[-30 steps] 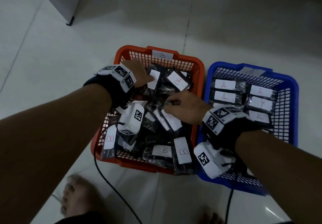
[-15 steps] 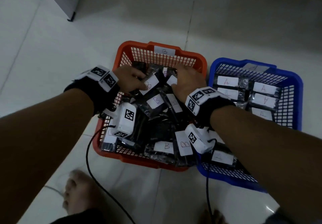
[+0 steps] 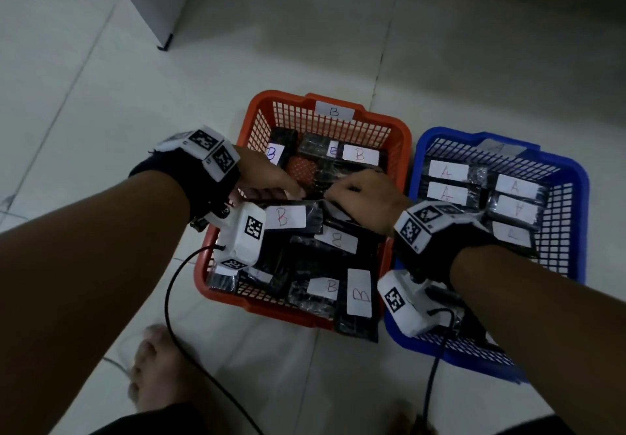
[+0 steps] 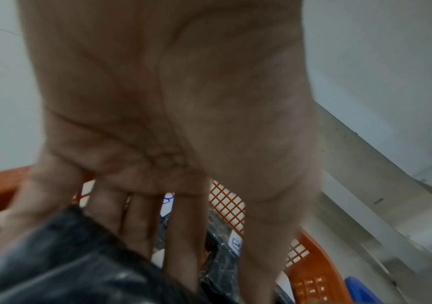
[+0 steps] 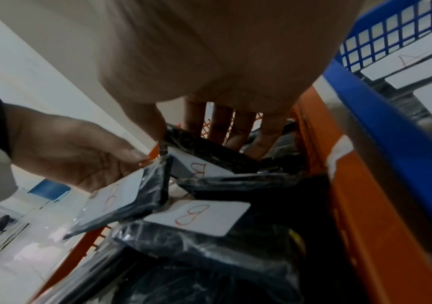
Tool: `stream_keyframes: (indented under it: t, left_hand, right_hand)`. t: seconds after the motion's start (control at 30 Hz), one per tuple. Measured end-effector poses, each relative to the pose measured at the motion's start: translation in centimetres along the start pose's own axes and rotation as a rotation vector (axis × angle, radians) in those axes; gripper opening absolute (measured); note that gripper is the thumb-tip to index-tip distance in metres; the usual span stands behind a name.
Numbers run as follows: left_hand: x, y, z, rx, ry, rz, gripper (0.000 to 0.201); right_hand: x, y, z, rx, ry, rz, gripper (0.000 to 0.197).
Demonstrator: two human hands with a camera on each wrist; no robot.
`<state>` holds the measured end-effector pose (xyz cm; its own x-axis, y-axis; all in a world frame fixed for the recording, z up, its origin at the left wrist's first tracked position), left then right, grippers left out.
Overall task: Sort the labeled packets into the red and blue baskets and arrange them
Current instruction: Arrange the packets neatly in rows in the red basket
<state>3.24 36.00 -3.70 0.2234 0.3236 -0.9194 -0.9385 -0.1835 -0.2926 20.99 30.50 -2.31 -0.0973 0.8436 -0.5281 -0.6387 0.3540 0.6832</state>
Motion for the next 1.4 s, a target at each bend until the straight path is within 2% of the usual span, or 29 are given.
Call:
stream_keyframes:
  t: [0.1, 0.17, 0.23, 0.37, 0.43, 0.57, 0.7, 0.8, 0.87, 0.93, 1.13, 1.23, 1.33, 1.4]
  left_hand:
    - [-0.4, -0.6, 1.9, -0.021, -0.284, -0.141, 0.038]
    - [-0.8, -0.6, 3.1, 0.043, -0.475, -0.243, 0.033]
    - [-1.0, -0.4, 3.4, 0.145, -0.586, -0.289, 0.025]
    - [-0.9, -1.1, 2.7, 0.277, -0.738, -0.415, 0.013]
    - [-0.5, -2.2, 2.5, 0.297, -0.774, -0.505, 0.014]
    - [1.7, -4.8, 1.9, 0.324, -0.708, -0.611, 0.02]
    - [3.7, -5.7, 1.2, 0.321, -0.663, -0.58, 0.019]
    - [3.9, -6.6, 1.6, 0.277, -0.705, -0.592, 0.02]
    - [4.4, -6.9, 2.2, 0.247, -0.697, -0.546, 0.017]
    - [4.9, -7.1, 2.1, 0.243, -0.639, -0.495, 0.013]
    - [5.7, -7.1, 0.9, 0.158, -0.57, -0.429, 0.024]
    - [5.0, -6.8, 1.1, 0.077, -0.535, -0.45, 0.022]
    - [4.2, -6.1, 0.9, -0.023, -0.426, -0.447, 0.032]
    - [3.7, -6.2, 0.3, 0.018, -0.373, -0.478, 0.031]
  right_hand:
    - [0.5, -0.6, -1.0, 0.071, 0.026, -0.083, 0.039]
    - [1.1, -0.6, -0.9, 0.062, -0.043, -0.056, 0.028]
    - [2.0, -0.7, -0.4, -0.016, -0.144, -0.034, 0.011]
    - [3.8, -0.5, 1.1, -0.366, -0.36, -0.032, 0.029]
    - [4.6, -0.6, 1.8, -0.449, -0.377, -0.017, 0.045]
    - [6.2, -1.4, 2.3, -0.571, -0.235, 0.013, 0.051]
    - [5.6, -1.1, 2.8, -0.591, -0.203, -0.015, 0.058]
    - [3.5, -0.5, 2.4, -0.546, -0.173, 0.033, 0.041]
    - [1.9, -1.0, 1.5, -0.529, -0.112, 0.048, 0.031]
    - [0.6, -1.7, 0.4, -0.538, -0.047, 0.089, 0.028]
    - [-0.7, -2.1, 0.1, -0.506, 0.058, 0.137, 0.03]
    - [0.0, -2.1, 1.4, -0.351, -0.03, 0.093, 0.027]
    - [0.8, -2.3, 2.6, -0.181, -0.215, 0.043, 0.02]
    - [1.6, -2.5, 3.5, -0.168, -0.328, -0.002, 0.023]
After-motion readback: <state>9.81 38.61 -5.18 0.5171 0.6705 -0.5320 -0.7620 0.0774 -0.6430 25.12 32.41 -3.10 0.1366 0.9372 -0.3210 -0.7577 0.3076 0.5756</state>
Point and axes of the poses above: each hand's wrist, its own x-axis towards the middle knuckle, its own z-axis out of the back of the hand, y = z × x, the point moved 6 cm from there along x, towards the middle knuckle, and after that the axes turned 4 degrees about -z, right-handed, at the moved point
